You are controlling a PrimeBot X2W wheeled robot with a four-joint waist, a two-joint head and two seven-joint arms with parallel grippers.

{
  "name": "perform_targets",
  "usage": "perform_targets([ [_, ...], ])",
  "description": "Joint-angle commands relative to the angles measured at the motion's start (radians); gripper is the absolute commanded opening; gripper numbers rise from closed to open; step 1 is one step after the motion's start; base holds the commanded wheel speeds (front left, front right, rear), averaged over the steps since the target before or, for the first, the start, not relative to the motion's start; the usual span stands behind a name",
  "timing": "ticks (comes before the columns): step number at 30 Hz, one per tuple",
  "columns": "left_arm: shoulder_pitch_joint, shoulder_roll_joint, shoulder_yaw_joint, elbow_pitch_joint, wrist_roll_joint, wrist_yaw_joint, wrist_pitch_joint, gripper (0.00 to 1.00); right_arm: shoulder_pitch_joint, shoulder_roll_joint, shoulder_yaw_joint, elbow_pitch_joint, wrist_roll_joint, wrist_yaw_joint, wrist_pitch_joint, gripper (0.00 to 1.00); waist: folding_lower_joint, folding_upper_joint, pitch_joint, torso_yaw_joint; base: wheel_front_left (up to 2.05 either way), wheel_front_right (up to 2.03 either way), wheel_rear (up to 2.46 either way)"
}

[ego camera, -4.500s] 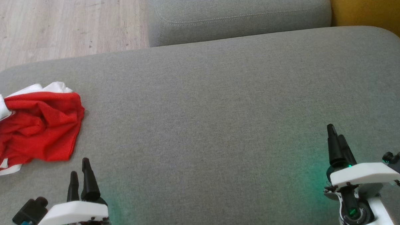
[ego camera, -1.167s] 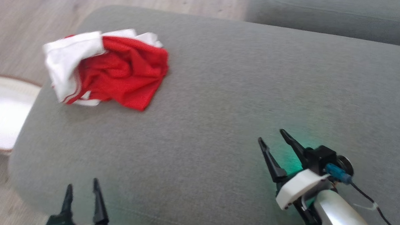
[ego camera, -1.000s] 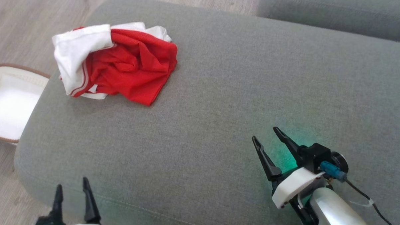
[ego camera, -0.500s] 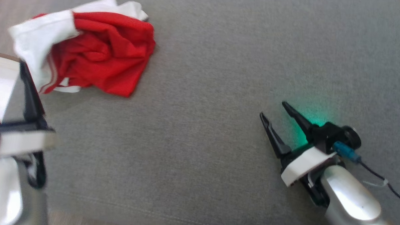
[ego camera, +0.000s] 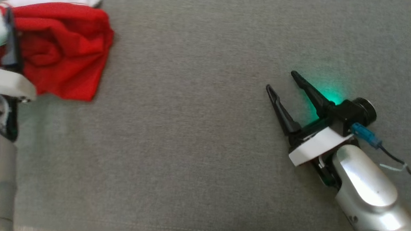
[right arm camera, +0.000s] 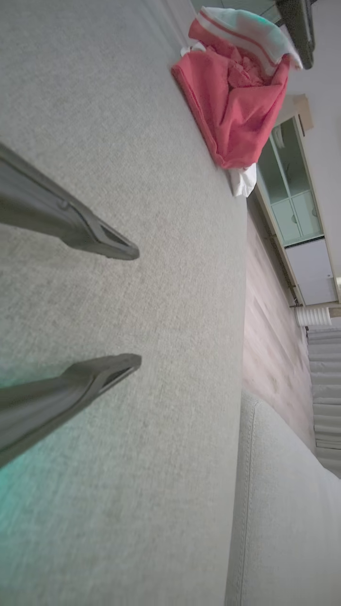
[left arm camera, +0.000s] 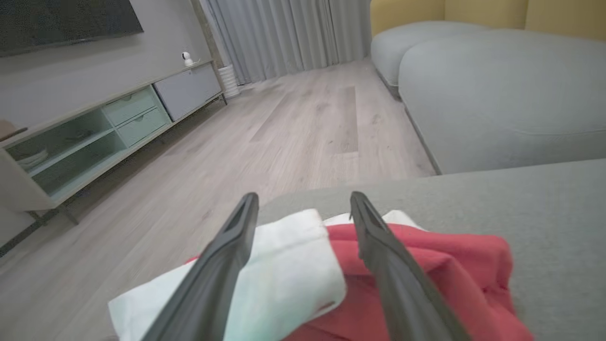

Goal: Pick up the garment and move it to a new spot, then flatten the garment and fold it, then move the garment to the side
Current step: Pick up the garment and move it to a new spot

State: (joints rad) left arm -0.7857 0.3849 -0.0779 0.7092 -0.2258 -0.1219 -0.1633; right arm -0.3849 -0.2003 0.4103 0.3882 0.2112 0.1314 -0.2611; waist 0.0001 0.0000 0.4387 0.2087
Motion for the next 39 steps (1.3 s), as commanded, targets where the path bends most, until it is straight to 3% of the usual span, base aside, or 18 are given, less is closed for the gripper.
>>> perform_targets([
  [1, -0.031, 0.066, 0.030, -0.009, 0.009, 0.011, 0.011, 1.00, 0.012, -0.007, 0.006, 0.010, 0.004, -0.001, -0.001, 1.00, -0.0001, 0.0000, 0.015, -0.019, 0.00, 0.00, 0.00],
  [4, -0.060, 0.075, 0.032, 0.082, 0.020, 0.056, 0.057, 1.00, 0.007, -0.005, 0.007, 0.013, 0.005, -0.001, -0.001, 1.00, -0.0001, 0.0000, 0.026, -0.039, 0.00, 0.00, 0.00],
  [9, -0.079, 0.064, 0.020, 0.199, 0.023, 0.085, 0.121, 1.00, 0.007, -0.003, 0.003, 0.020, 0.007, -0.001, -0.001, 1.00, -0.0001, 0.0000, 0.029, -0.055, 0.00, 0.00, 0.00],
  [10, -0.080, 0.065, 0.013, 0.215, 0.028, 0.088, 0.126, 0.42, 0.008, -0.002, 0.004, 0.022, 0.008, -0.001, -0.001, 1.00, -0.0001, 0.0000, 0.028, -0.057, 0.00, 0.00, 0.00],
  [11, -0.082, 0.065, 0.011, 0.229, 0.029, 0.091, 0.128, 0.00, 0.008, -0.001, 0.005, 0.023, 0.009, -0.001, -0.001, 1.00, -0.0001, 0.0000, 0.025, -0.060, 0.00, 0.00, 0.00],
  [17, -0.103, 0.077, 0.002, 0.263, 0.033, 0.098, 0.071, 0.00, 0.009, 0.016, 0.008, 0.031, 0.018, -0.001, -0.001, 1.00, -0.0001, 0.0000, -0.012, -0.072, 0.00, 0.00, 0.00],
  [24, -0.174, 0.088, -0.049, 0.140, 0.084, 0.101, -0.064, 0.00, 0.033, 0.053, 0.008, 0.045, 0.034, -0.001, -0.001, 1.00, -0.0001, 0.0000, -0.098, -0.108, 0.00, 0.00, 0.00],
  [27, -0.210, 0.091, -0.076, 0.070, 0.101, 0.077, -0.080, 0.00, 0.046, 0.072, 0.005, 0.051, 0.040, -0.001, -0.001, 1.00, -0.0001, 0.0000, -0.134, -0.140, 0.00, 0.00, 0.00],
  [31, -0.241, 0.063, -0.119, -0.037, 0.113, 0.052, -0.088, 0.00, 0.063, 0.098, 0.006, 0.055, 0.049, -0.001, -0.001, 1.00, -0.0001, 0.0000, -0.180, -0.202, 0.00, 0.00, 0.00],
  [39, -0.242, -0.050, -0.193, -0.182, 0.080, 0.023, -0.082, 0.00, 0.088, 0.129, 0.027, 0.059, 0.064, -0.001, -0.001, 1.00, -0.0001, 0.0000, -0.239, -0.344, 0.00, 0.00, 0.00],
])
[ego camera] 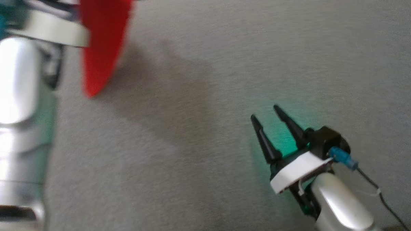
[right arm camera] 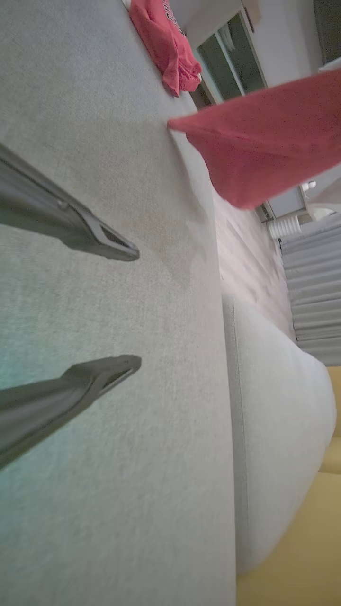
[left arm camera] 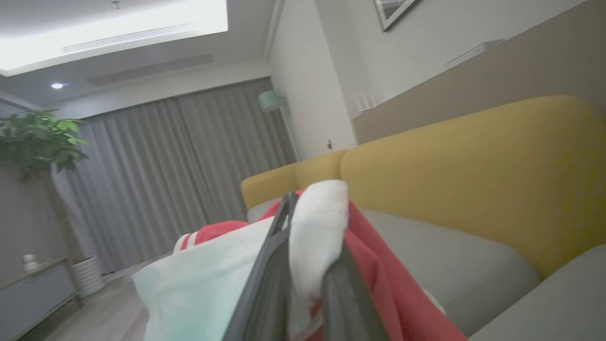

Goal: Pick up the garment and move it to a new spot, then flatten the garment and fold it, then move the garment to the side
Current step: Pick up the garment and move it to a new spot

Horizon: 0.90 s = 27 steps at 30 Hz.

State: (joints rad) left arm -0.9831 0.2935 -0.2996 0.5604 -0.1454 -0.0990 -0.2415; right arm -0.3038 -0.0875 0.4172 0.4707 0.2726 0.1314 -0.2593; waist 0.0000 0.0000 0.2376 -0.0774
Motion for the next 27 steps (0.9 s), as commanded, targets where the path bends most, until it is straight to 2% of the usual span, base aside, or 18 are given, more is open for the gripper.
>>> perform_targets([
  [1, -0.039, 0.015, 0.011, -0.052, -0.006, -0.003, -0.001, 0.00, 0.010, 0.019, 0.023, -0.023, 0.004, -0.001, -0.002, 1.00, 0.0000, 0.0000, -0.043, -0.077, 0.00, 0.00, 0.00],
  [8, 0.032, -0.168, -0.103, -0.127, -0.069, -0.017, -0.001, 0.00, 0.023, 0.032, 0.054, -0.018, 0.020, -0.001, -0.002, 1.00, 0.0000, 0.0000, -0.068, -0.211, 0.00, 0.00, 0.00],
  [14, 0.136, -0.222, -0.150, -0.070, -0.119, -0.009, -0.014, 0.00, 0.033, 0.036, 0.063, -0.015, 0.029, -0.001, -0.002, 1.00, 0.0000, 0.0000, -0.082, -0.253, 0.00, 0.00, 0.00],
  [15, 0.156, -0.225, -0.157, -0.052, -0.118, -0.003, -0.016, 0.25, 0.034, 0.036, 0.063, -0.015, 0.029, -0.001, -0.002, 1.00, 0.0000, 0.0000, -0.083, -0.251, 0.00, 0.00, 0.00],
  [16, 0.175, -0.226, -0.163, -0.038, -0.111, 0.006, -0.017, 0.66, 0.037, 0.036, 0.061, -0.015, 0.029, -0.001, -0.002, 1.00, 0.0000, 0.0000, -0.083, -0.247, 0.00, 0.00, 0.00],
  [17, 0.196, -0.227, -0.163, -0.022, -0.109, 0.015, -0.018, 1.00, 0.038, 0.036, 0.058, -0.016, 0.029, -0.001, -0.002, 1.00, 0.0000, 0.0000, -0.082, -0.241, 0.00, 0.00, 0.00],
  [21, 0.282, -0.216, -0.133, -0.001, -0.104, 0.045, -0.020, 1.00, 0.038, 0.037, 0.042, -0.019, 0.024, -0.001, -0.002, 1.00, 0.0000, 0.0000, -0.080, -0.201, 0.00, 0.00, 0.00],
  [27, 0.448, -0.168, -0.046, -0.078, -0.075, 0.086, -0.020, 1.00, 0.042, 0.037, -0.007, -0.020, -0.002, -0.001, -0.002, 1.00, 0.0000, 0.0000, -0.090, -0.130, 0.00, 0.00, 0.00],
])
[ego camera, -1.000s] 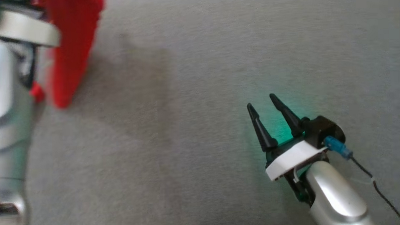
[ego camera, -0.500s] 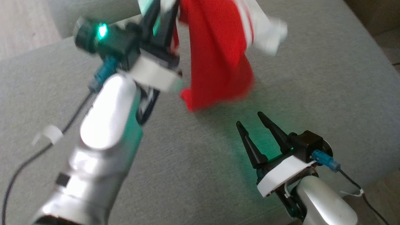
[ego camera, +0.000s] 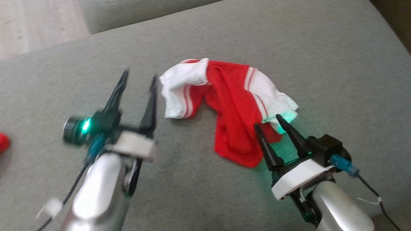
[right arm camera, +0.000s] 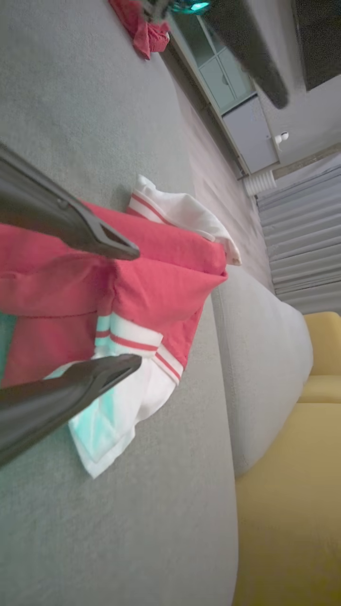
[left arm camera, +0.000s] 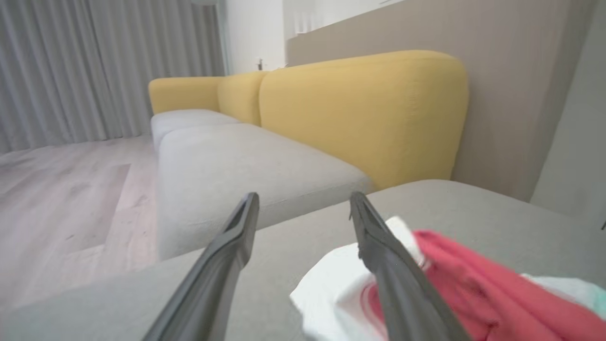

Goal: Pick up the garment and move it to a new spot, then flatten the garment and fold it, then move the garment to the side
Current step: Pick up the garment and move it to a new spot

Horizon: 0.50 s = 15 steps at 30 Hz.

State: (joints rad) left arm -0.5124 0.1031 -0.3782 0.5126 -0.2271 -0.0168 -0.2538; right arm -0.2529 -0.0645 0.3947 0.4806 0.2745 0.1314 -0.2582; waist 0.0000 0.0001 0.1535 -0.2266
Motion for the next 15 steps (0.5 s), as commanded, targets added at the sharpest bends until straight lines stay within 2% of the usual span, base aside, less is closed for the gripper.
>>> perform_targets([
  [1, 0.008, 0.028, 0.050, -0.046, 0.010, 0.009, -0.008, 1.00, -0.006, 0.014, 0.006, -0.031, -0.008, -0.001, -0.004, 1.00, 0.0000, -0.0001, -0.009, 0.031, 0.00, 0.00, 0.00],
  [6, 0.182, 0.039, 0.158, -0.138, 0.034, 0.025, -0.008, 1.00, 0.016, 0.010, -0.042, -0.027, -0.026, -0.001, -0.004, 1.00, 0.0000, -0.0001, -0.044, 0.088, 0.00, 0.00, 0.00],
  [15, 0.396, 0.003, 0.289, -0.211, 0.065, 0.015, -0.008, 1.00, 0.058, 0.008, -0.079, -0.024, -0.036, -0.001, -0.004, 1.00, 0.0000, -0.0001, -0.092, 0.122, 0.00, 0.00, 0.00],
])
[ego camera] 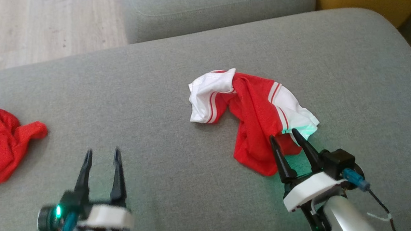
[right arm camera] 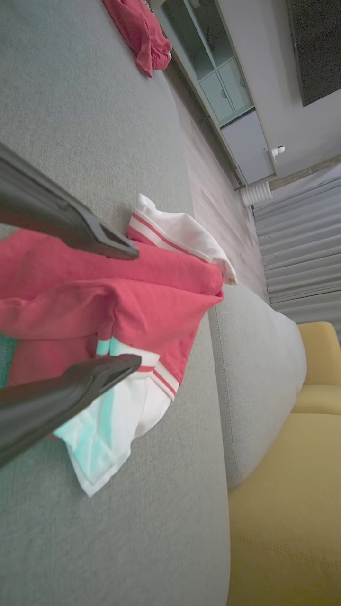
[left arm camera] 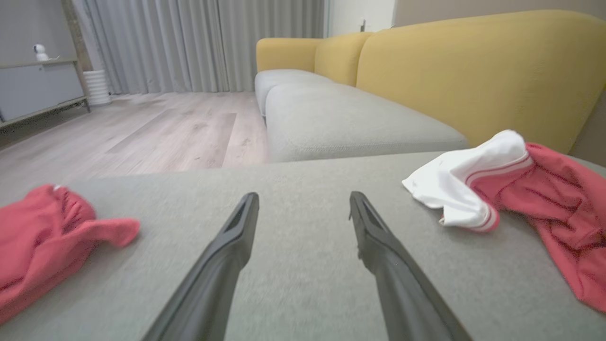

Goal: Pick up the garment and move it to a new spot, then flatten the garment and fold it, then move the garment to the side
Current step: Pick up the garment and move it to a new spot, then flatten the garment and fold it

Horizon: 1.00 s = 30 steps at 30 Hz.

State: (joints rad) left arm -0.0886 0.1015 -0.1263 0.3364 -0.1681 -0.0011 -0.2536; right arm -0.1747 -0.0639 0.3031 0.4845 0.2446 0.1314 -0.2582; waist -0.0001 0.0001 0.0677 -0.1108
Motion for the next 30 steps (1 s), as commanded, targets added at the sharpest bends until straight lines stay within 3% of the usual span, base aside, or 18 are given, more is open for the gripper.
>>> perform_targets([
  [1, -0.006, -0.002, 0.050, -0.041, 0.010, -0.002, -0.008, 1.00, -0.016, 0.008, 0.011, -0.027, -0.007, -0.001, -0.004, 1.00, 0.0001, -0.0001, -0.009, 0.007, 0.00, 0.00, 0.00],
  [11, 0.127, -0.045, 0.133, -0.075, 0.042, -0.006, -0.008, 1.00, 0.022, 0.007, -0.012, -0.017, -0.010, -0.001, -0.004, 1.00, 0.0001, -0.0001, -0.028, 0.022, 0.00, 0.00, 0.00],
  [16, 0.128, -0.049, 0.126, -0.075, 0.058, -0.023, -0.008, 1.00, 0.013, 0.003, -0.039, -0.020, -0.014, -0.001, -0.004, 1.00, 0.0001, -0.0001, -0.021, 0.021, 0.00, 0.00, 0.00],
  [21, 0.104, -0.051, 0.087, -0.074, 0.046, -0.028, -0.008, 1.00, -0.054, -0.021, -0.131, -0.019, -0.030, -0.001, -0.004, 1.00, 0.0001, -0.0001, 0.024, 0.021, 0.00, 0.00, 0.00],
  [26, 0.066, -0.051, 0.036, -0.071, 0.042, -0.025, -0.008, 1.00, -0.155, -0.054, -0.259, 0.061, -0.095, -0.001, -0.004, 1.00, 0.0001, -0.0001, 0.084, 0.036, 0.00, 0.00, 0.00],
  [30, 0.035, -0.051, 0.012, -0.072, 0.038, -0.019, -0.008, 1.00, -0.221, -0.066, -0.317, 0.201, -0.148, -0.001, -0.004, 1.00, 0.0001, -0.0001, 0.125, 0.058, 0.00, 0.00, 0.00],
])
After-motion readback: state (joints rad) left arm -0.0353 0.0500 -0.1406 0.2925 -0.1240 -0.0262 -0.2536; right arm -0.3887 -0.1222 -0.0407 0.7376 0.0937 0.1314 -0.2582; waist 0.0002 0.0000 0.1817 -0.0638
